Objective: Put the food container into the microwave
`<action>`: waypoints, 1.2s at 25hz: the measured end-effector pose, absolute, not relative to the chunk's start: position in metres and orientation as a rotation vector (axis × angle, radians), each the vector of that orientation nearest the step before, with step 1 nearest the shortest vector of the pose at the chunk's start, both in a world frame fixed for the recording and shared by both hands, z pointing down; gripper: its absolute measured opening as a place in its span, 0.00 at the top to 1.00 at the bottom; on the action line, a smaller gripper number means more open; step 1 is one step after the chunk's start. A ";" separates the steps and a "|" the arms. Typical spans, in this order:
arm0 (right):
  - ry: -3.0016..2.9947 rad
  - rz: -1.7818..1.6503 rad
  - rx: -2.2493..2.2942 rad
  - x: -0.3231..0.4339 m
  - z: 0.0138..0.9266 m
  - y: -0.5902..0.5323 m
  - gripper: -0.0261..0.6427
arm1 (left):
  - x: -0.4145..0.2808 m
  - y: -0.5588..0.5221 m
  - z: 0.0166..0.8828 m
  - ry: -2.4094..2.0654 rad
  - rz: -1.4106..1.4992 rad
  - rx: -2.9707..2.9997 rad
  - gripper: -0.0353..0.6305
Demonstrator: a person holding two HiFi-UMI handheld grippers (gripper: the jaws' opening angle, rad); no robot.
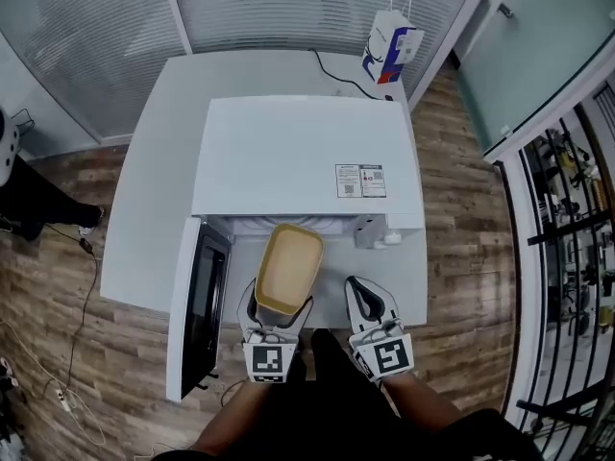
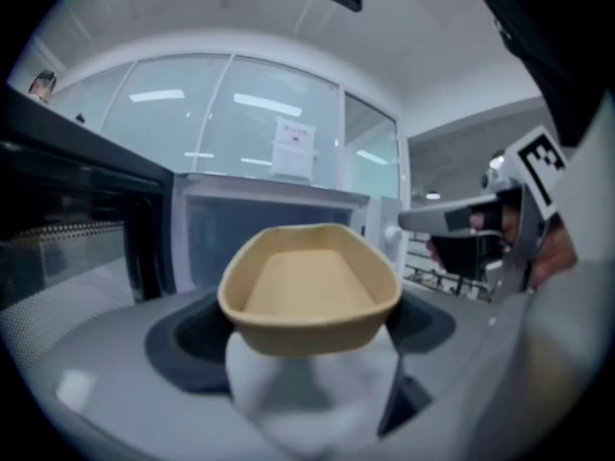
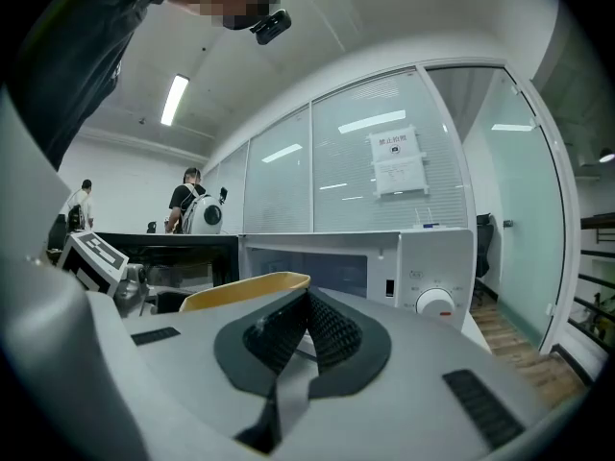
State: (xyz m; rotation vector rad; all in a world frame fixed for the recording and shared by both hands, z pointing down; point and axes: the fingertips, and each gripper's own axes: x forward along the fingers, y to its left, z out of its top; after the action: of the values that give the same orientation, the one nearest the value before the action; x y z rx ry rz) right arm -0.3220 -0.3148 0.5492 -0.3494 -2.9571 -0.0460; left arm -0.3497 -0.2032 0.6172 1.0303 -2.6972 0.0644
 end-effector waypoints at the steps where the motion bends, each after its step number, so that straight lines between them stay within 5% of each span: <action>1: -2.952 -0.046 -0.351 -0.325 0.553 -0.317 0.95 | -0.355 -0.205 0.621 -2.698 0.072 1.018 0.22; 30: -2.858 0.093 -0.529 -0.372 0.622 -0.309 0.95 | -0.501 -0.244 0.679 -2.725 0.177 0.733 0.22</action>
State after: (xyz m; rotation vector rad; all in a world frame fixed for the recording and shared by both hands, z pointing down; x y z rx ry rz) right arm -0.3716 -0.3088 0.6219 -0.5286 -2.8579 0.0925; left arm -0.5010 -0.2436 0.6788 0.7330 -2.7247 0.1765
